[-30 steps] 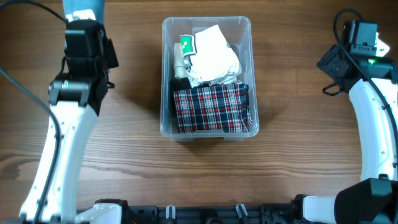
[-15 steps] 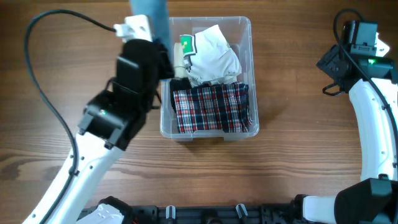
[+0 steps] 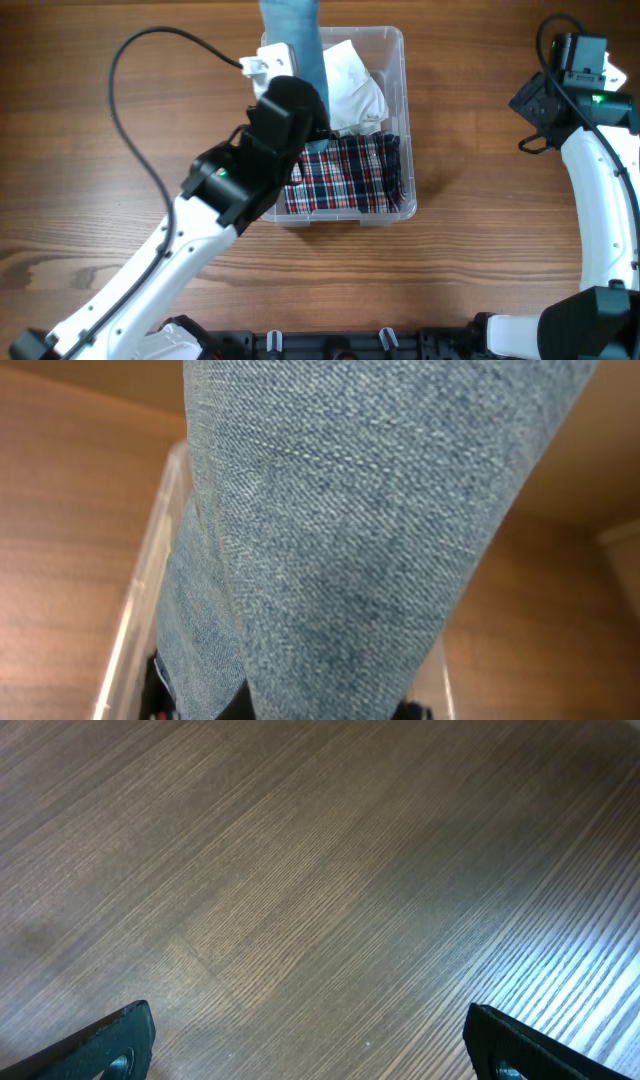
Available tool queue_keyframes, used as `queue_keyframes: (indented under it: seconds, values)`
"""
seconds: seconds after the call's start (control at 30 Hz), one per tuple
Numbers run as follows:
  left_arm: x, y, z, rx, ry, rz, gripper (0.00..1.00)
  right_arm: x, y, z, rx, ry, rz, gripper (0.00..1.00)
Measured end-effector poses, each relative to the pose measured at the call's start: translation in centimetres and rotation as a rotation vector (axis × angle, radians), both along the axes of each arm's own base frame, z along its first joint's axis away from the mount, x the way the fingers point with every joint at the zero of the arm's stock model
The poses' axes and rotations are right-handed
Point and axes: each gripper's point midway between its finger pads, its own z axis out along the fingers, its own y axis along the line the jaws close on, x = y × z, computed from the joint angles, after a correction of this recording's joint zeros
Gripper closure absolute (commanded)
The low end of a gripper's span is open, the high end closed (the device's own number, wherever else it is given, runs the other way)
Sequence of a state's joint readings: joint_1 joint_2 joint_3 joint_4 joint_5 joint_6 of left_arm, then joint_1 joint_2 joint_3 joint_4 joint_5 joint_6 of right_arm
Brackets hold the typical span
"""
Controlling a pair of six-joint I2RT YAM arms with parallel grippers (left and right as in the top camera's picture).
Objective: Pack container
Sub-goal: 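Carry the denim right over the bin with the left gripper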
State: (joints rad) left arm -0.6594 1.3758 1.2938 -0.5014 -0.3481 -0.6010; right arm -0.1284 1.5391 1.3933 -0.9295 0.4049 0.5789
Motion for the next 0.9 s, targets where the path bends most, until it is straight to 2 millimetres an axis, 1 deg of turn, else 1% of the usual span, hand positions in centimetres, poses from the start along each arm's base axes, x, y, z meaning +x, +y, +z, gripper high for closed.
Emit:
queue_keyframes:
  seconds: [0.07, 0.13, 0.23, 0.43, 0.6, 0.73, 0.87, 0.9]
  values:
    - [0.1, -0.5, -1.1, 0.009, 0.028, -0.004, 0.96, 0.0, 0.0, 0.0, 0.000, 0.000, 0.000, 0.00]
    - [0.3, -0.7, -1.8, 0.017, 0.043, -0.003, 0.96, 0.0, 0.0, 0.0, 0.000, 0.000, 0.000, 0.00]
    - [0.5, -0.8, -2.4, 0.024, 0.055, 0.002, 0.96, 0.0, 0.0, 0.0, 0.000, 0.000, 0.000, 0.00]
    - [0.7, -0.4, -2.9, 0.046, 0.058, 0.028, 0.96, 0.0, 0.0, 0.0, 0.000, 0.000, 0.000, 0.00]
    - [0.9, 0.3, -2.9, 0.070, 0.050, 0.060, 0.96, 0.0, 0.0, 0.0, 0.000, 0.000, 0.000, 0.00]
    - [0.9, 0.5, -3.0, 0.077, 0.048, 0.069, 0.96, 0.0, 0.0, 0.0, 0.000, 0.000, 0.000, 0.00]
    - [1.0, 0.5, -3.2, 0.082, 0.052, 0.071, 0.95, 0.0, 0.0, 0.0, 0.000, 0.000, 0.000, 0.00]
    - [1.1, 0.5, -3.4, 0.086, 0.055, 0.073, 0.93, 0.0, 0.0, 0.0, 0.000, 0.000, 0.000, 0.00]
